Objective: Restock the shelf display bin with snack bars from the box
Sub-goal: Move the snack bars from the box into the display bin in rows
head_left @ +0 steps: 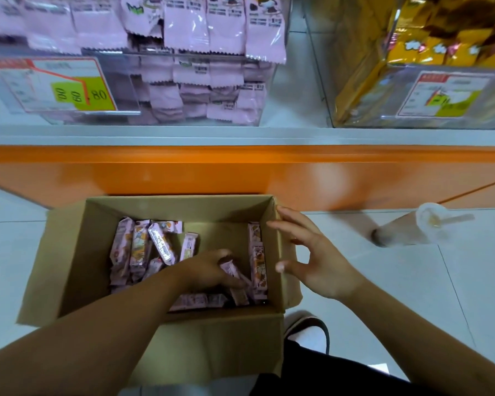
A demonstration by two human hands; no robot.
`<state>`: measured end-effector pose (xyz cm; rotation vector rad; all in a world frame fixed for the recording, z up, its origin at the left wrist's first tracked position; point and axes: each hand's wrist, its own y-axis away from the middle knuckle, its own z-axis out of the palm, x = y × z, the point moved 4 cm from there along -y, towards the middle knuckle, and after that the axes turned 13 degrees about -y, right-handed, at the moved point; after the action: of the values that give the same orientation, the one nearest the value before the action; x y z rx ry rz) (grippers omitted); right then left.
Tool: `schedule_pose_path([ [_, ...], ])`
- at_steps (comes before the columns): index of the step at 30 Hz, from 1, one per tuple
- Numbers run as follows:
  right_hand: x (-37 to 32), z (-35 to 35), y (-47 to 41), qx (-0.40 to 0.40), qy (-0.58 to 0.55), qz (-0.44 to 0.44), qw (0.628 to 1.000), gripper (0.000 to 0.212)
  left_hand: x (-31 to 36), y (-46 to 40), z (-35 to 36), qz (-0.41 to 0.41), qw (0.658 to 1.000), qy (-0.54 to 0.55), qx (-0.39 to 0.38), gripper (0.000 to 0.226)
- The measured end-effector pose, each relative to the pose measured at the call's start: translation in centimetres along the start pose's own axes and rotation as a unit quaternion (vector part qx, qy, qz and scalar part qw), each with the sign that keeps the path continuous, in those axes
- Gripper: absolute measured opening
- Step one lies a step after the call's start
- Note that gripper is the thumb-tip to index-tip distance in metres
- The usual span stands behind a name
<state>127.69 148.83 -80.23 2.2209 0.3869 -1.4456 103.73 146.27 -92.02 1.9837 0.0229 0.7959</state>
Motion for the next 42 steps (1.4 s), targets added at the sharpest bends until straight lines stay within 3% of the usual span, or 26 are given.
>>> schedule_pose_path([
  [2,0.0,0.0,0.0,-0.002,-0.002,-0.004,1.0,0.07,0.1,0.4,-0.3,-0.005,1.0,-0.005,-0.002,0.055],
  [5,0.1,0.0,-0.1,-0.002,-0.002,-0.003,1.0,0.071,0.1,0.5,-0.5,0.008,0.999,-0.046,0.014,0.085],
  [9,-0.1,0.1,-0.1,0.002,-0.01,-0.004,1.0,0.07,0.2,1.0,-0.8,0.027,0.998,-0.053,0.009,0.054],
  [13,-0.3,0.0,-0.2,0.002,0.011,-0.006,1.0,0.071,0.3,2.8,-2.1,0.031,0.996,-0.049,0.061,0.046],
  [19,-3.8,-1.1,-0.4,-0.065,0.126,-0.009,0.99,0.073,2.9,9.6,-6.8,0.03,0.987,-0.12,0.099,0.049],
  [23,-10.7,-3.0,-1.1,-0.087,0.155,0.037,0.983,0.058,6.5,18.2,-11.3,0.074,0.978,-0.135,0.139,0.061],
  [29,-25.6,-2.8,0.3,-0.141,0.062,0.026,0.988,0.051,12.9,32.8,-15.7,0.166,0.959,-0.043,0.225,0.051],
  [33,-34.2,-0.9,2.0,-0.104,-0.117,0.008,0.988,0.027,14.9,40.6,-17.6,0.236,0.921,0.045,0.307,0.047],
  [36,-37.4,0.2,2.9,-0.043,-0.28,0.036,0.958,0.013,15.1,43.7,-18.2,0.277,0.881,0.121,0.364,0.052],
  [37,-37.8,0.6,2.8,-0.03,-0.314,0.033,0.948,0.016,14.9,44.1,-18.2,0.279,0.875,0.136,0.372,0.056],
  [39,-38.4,1.3,2.8,0.0,-0.339,0.021,0.941,0.028,14.4,44.0,-18.2,0.272,0.868,0.165,0.381,0.064],
  [42,-38.1,2.2,2.6,0.056,-0.356,-0.005,0.933,0.026,13.6,42.5,-18.3,0.275,0.854,0.22,0.382,0.075],
])
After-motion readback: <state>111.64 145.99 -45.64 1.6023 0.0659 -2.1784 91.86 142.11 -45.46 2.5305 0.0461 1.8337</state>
